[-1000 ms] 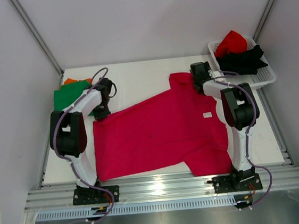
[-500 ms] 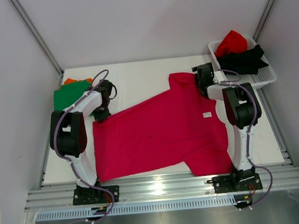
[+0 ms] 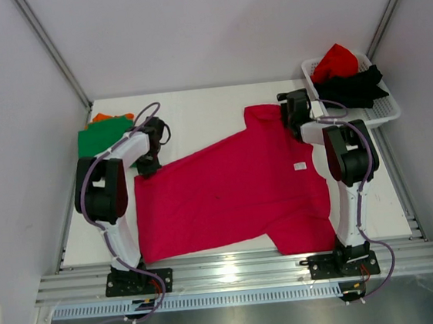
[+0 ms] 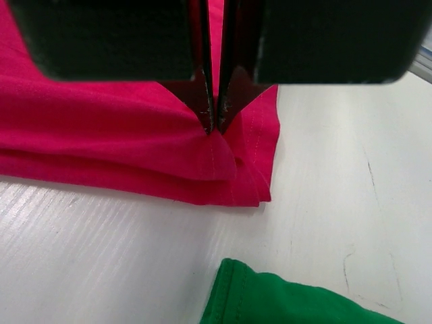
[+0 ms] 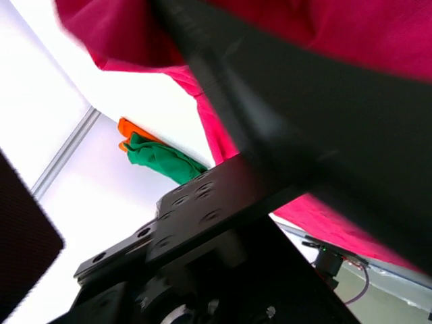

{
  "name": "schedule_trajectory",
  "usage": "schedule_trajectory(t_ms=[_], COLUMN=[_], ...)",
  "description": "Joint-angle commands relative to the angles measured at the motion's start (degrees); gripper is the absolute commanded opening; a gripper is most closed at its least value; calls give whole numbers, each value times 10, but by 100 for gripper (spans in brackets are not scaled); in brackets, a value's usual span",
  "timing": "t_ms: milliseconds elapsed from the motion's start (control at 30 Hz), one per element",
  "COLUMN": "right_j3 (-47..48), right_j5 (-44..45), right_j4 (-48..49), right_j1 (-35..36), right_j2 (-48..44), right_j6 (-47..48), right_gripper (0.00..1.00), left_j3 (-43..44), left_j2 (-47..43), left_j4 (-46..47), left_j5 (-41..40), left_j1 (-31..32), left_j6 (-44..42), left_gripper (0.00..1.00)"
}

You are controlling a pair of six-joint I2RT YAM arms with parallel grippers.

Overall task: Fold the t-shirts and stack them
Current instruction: Grap the side of the flattened tshirt furthest away from the robot with both arms

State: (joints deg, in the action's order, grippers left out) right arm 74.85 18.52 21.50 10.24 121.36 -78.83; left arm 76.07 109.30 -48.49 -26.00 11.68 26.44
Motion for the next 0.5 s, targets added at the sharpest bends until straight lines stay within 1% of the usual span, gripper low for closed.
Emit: schedule_trajectory(t_ms=[0, 33, 67, 100, 133, 167, 233, 267, 333, 467], right_j3=[23, 22, 22, 21, 21, 21, 20, 19, 21, 21], right_j5=[-9, -13, -17, -21, -26, -28, -32, -32, -32, -32], right_j4=[19, 21, 26, 28, 32, 34, 36, 39, 32, 24], right_j1=[-7, -7, -7, -7, -8, -7, -8, -7, -8, -7], right_j2=[0, 2, 3, 5, 7, 9, 10, 10, 7, -2], right_j6=[6, 5, 5, 5, 4, 5, 6, 7, 10, 31], right_gripper=[77, 70, 54, 47, 43, 35, 27, 20, 0, 0], left_j3=[0, 1, -1, -1, -4, -7, -13, -17, -19, -19], left_j2=[-7, -9, -13, -15, -17, -20, -27, -29, -29, -26], left_j4=[10, 9, 9, 9, 9, 13, 16, 19, 19, 22], left_j5=[-21, -24, -26, -27, -27, -27, -24, -23, -21, -13], left_j1=[2, 1, -1, -2, -3, -6, -9, -10, -12, -12], left_j6=[-10, -10, -10, -10, -9, -9, -9, -9, -9, -4], left_gripper=[5, 5, 5, 5, 5, 4, 5, 5, 5, 4])
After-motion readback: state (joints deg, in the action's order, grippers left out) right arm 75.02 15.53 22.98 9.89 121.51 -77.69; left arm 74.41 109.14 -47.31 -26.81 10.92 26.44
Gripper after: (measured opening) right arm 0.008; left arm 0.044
